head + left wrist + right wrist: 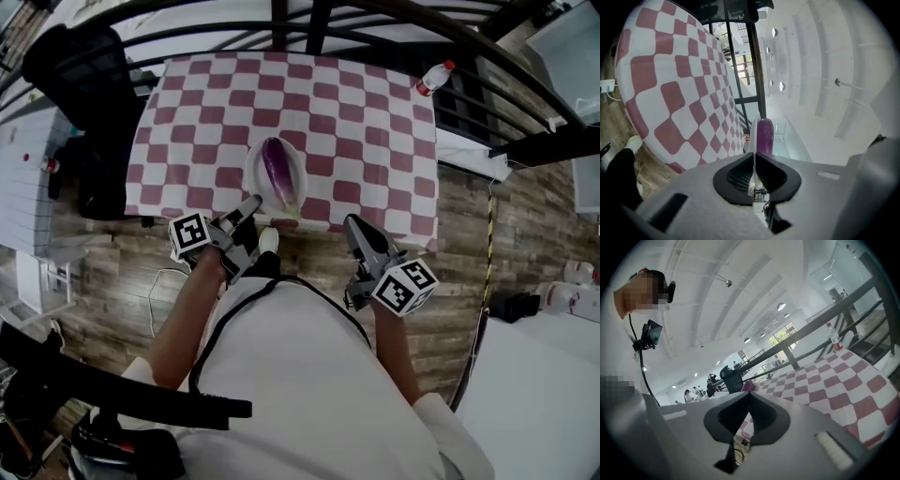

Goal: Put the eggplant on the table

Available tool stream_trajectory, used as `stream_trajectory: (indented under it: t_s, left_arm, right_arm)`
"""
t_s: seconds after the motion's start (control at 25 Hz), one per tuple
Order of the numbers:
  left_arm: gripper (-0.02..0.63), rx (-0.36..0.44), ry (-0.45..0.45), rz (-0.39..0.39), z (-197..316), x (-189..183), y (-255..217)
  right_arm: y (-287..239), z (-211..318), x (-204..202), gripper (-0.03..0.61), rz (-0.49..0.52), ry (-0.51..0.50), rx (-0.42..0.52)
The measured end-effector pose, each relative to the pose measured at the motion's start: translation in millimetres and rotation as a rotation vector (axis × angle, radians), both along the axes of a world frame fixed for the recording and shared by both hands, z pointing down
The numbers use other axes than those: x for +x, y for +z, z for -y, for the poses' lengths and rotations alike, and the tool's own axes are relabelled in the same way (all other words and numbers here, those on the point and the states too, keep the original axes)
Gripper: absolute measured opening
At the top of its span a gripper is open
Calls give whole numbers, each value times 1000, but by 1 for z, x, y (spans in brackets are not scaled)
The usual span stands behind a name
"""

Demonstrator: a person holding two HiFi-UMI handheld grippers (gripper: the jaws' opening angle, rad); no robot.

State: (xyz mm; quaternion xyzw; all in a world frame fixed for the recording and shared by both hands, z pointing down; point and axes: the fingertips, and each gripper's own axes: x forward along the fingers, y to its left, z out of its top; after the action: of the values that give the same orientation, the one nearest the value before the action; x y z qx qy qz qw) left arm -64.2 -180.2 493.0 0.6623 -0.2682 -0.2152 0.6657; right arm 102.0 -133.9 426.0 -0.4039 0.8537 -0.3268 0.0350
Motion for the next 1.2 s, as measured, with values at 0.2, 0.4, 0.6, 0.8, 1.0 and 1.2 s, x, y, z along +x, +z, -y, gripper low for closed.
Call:
stream_trajectory:
  t_s: [0.2,0.4,0.6,0.8,1.0,1.2]
  left_arm:
    - [20,-17,40,4,44,-14,9]
    - [20,-26,90,12,80,-19,20]
    - [20,-32,142,30,103,-25,35]
    - [20,-70,160,45,123,-33,54]
    - [20,-47,169,31,141,-35,51]
    - [20,-35,162,16,148,-35,50]
  right_arm:
    - [-2,39,-15,8,-8,41,-7]
    - [0,69,-23,8,-20,86,-16]
    - [1,92,-33,8,-34,116,-19]
    - [4,111,-45,8,-42,132,-28]
    - [5,125,-54,8,-46,128,-28]
    - [6,132,-60,8,-49,109,-25]
